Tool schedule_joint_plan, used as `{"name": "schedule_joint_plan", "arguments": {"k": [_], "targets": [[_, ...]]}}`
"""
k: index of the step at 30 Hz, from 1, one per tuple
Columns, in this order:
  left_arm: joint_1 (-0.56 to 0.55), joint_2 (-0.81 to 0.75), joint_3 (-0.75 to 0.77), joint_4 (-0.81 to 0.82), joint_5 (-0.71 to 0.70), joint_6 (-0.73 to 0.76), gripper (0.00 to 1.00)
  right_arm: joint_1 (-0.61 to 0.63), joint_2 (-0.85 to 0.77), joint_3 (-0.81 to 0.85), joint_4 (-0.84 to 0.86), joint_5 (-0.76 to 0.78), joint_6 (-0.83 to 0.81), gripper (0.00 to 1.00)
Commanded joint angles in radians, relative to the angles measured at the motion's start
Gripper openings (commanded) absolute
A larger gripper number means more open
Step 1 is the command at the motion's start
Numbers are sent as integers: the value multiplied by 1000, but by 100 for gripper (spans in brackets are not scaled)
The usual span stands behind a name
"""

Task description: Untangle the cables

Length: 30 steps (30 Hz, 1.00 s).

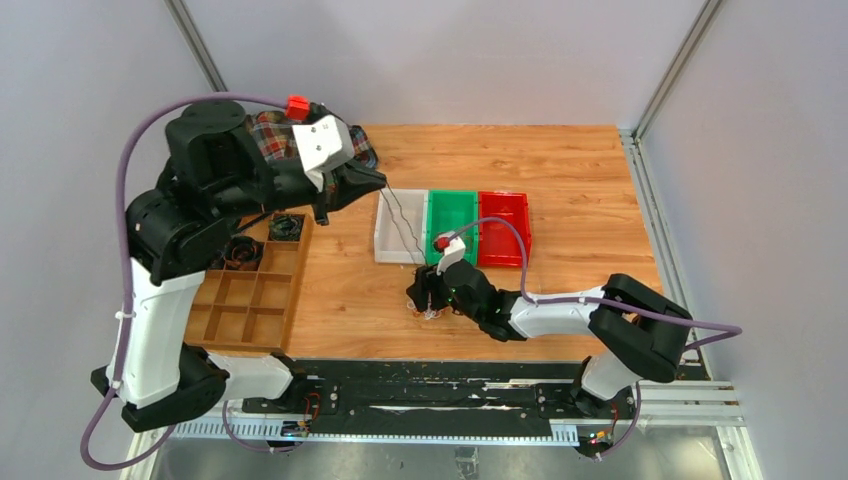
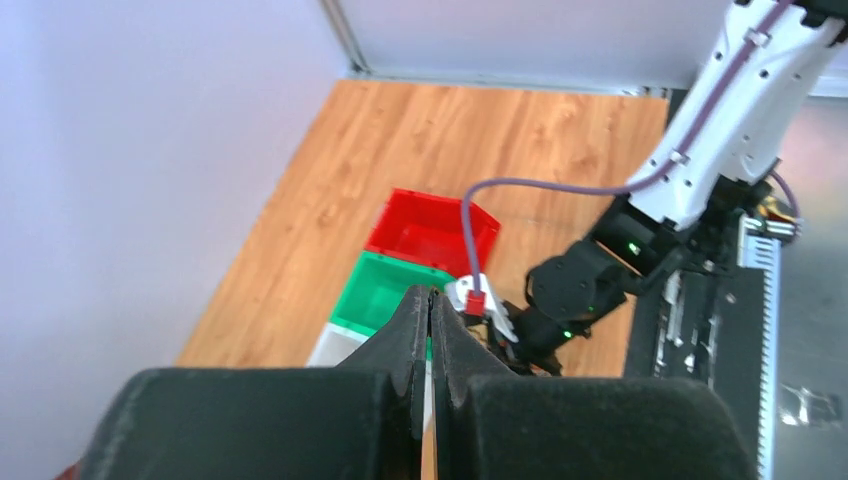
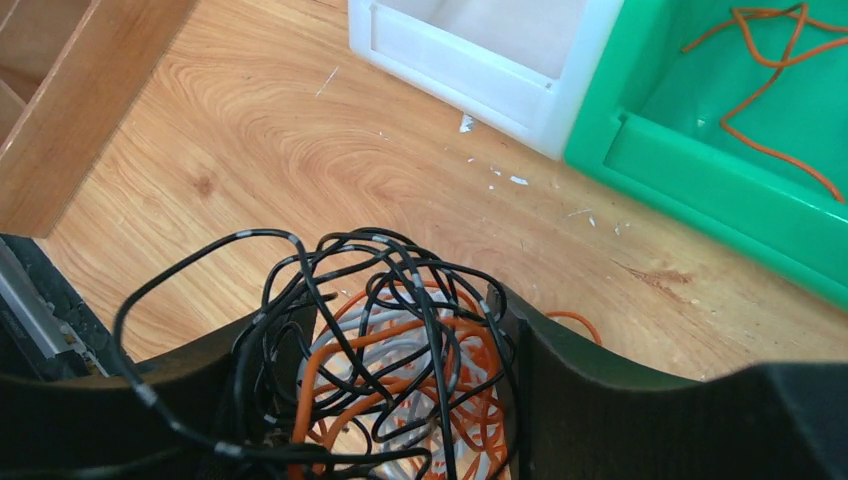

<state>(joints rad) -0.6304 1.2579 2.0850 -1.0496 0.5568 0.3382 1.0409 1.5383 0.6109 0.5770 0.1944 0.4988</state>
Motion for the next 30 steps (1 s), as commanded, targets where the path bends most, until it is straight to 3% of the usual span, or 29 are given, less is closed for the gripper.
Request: {"name": "schedule_joint_plan", "arguments": {"k": [1, 15, 19, 24, 30], "targets": [[5, -2, 81, 105, -103, 35, 0, 14, 31, -33, 1, 45, 42, 62], [5, -67, 19, 757, -511, 142, 0, 28, 57, -62, 6, 53, 90, 65], [5, -53, 43, 788, -501, 163, 0, 33, 38, -78, 28, 50, 84, 68], [5, -84, -16, 973, -574, 158, 0, 32, -28, -125, 69, 77, 94, 72], [5, -173, -212, 810, -535, 148, 0, 17, -182, -145, 134, 58, 52, 74]]}}
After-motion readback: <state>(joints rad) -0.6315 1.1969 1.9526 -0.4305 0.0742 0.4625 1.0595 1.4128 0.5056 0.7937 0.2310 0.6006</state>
